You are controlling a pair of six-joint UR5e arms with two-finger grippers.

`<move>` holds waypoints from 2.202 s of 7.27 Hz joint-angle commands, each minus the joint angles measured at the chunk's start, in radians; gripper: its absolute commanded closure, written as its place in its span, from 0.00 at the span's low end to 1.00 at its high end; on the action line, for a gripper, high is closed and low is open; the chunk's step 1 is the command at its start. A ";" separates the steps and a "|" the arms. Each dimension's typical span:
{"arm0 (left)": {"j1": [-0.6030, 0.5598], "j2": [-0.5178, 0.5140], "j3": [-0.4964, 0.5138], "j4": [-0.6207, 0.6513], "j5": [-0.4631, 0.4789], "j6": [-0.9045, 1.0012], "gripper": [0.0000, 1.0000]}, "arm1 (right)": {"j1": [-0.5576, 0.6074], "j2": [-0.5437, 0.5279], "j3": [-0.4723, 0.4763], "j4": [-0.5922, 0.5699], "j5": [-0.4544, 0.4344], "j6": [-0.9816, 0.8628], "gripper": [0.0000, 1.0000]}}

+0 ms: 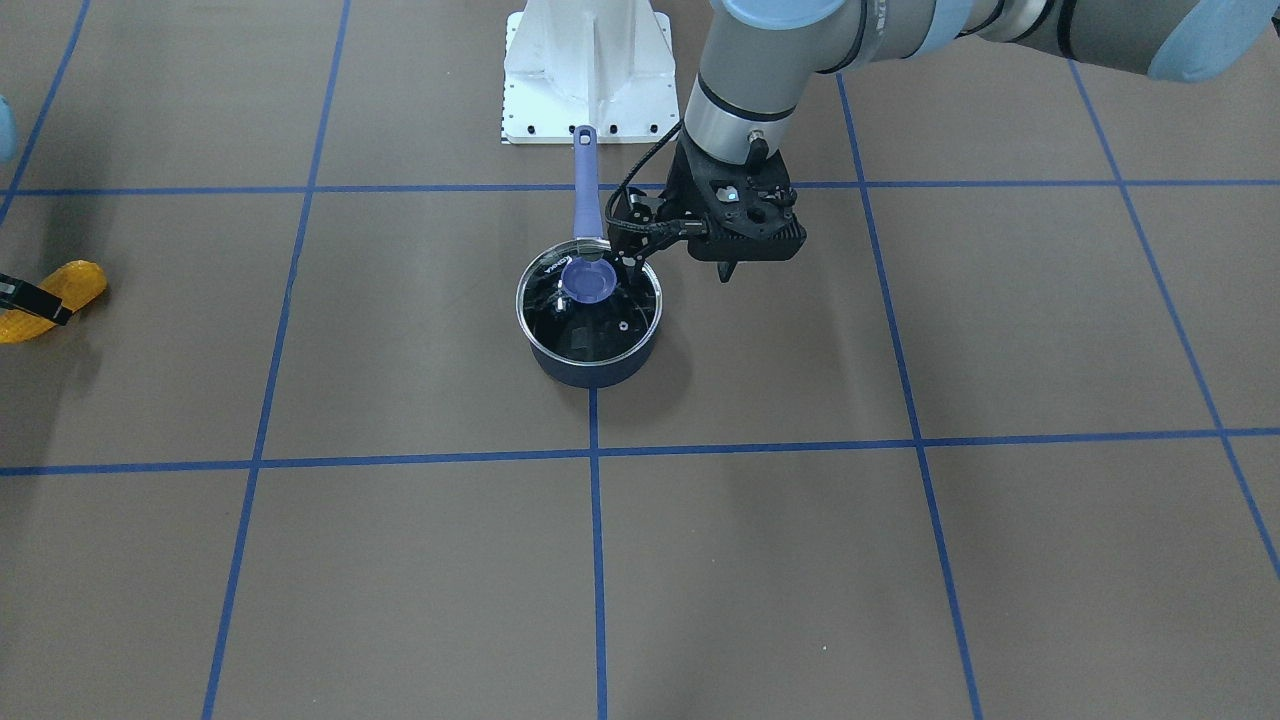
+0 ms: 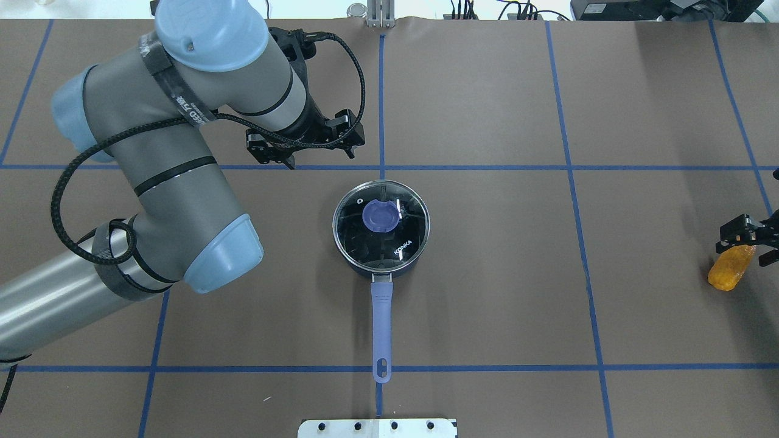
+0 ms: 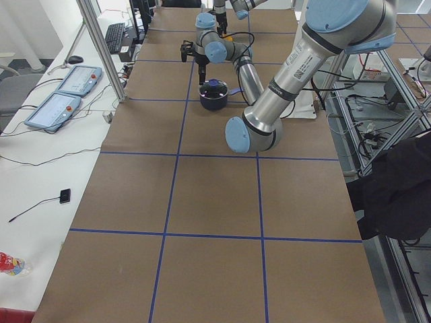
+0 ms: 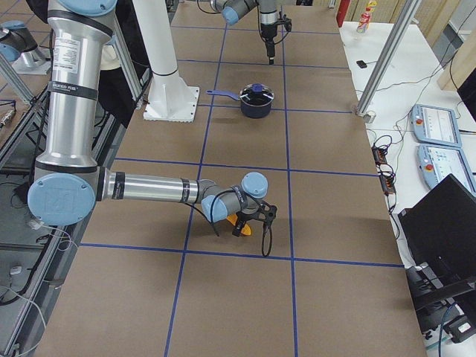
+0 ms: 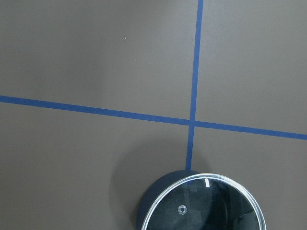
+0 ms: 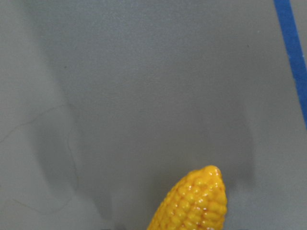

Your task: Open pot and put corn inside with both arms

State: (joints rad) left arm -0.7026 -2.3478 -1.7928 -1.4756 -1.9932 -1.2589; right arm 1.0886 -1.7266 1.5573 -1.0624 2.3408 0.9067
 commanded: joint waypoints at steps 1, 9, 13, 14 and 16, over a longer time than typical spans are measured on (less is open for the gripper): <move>0.000 -0.001 0.001 0.000 -0.001 0.001 0.02 | -0.003 -0.004 0.001 0.007 -0.001 0.012 0.29; 0.005 -0.060 0.106 -0.017 0.001 0.001 0.02 | 0.026 0.083 0.066 -0.045 0.035 0.041 0.70; 0.139 -0.093 0.125 -0.020 0.097 -0.019 0.02 | 0.092 0.269 0.075 -0.198 0.071 0.041 0.69; 0.155 -0.093 0.142 -0.026 0.103 -0.014 0.02 | 0.105 0.292 0.076 -0.200 0.066 0.041 0.64; 0.164 -0.107 0.187 -0.063 0.103 -0.010 0.02 | 0.119 0.308 0.076 -0.217 0.063 0.040 0.63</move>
State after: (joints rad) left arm -0.5452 -2.4482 -1.6319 -1.5203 -1.8923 -1.2715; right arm 1.1962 -1.4294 1.6330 -1.2710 2.4066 0.9477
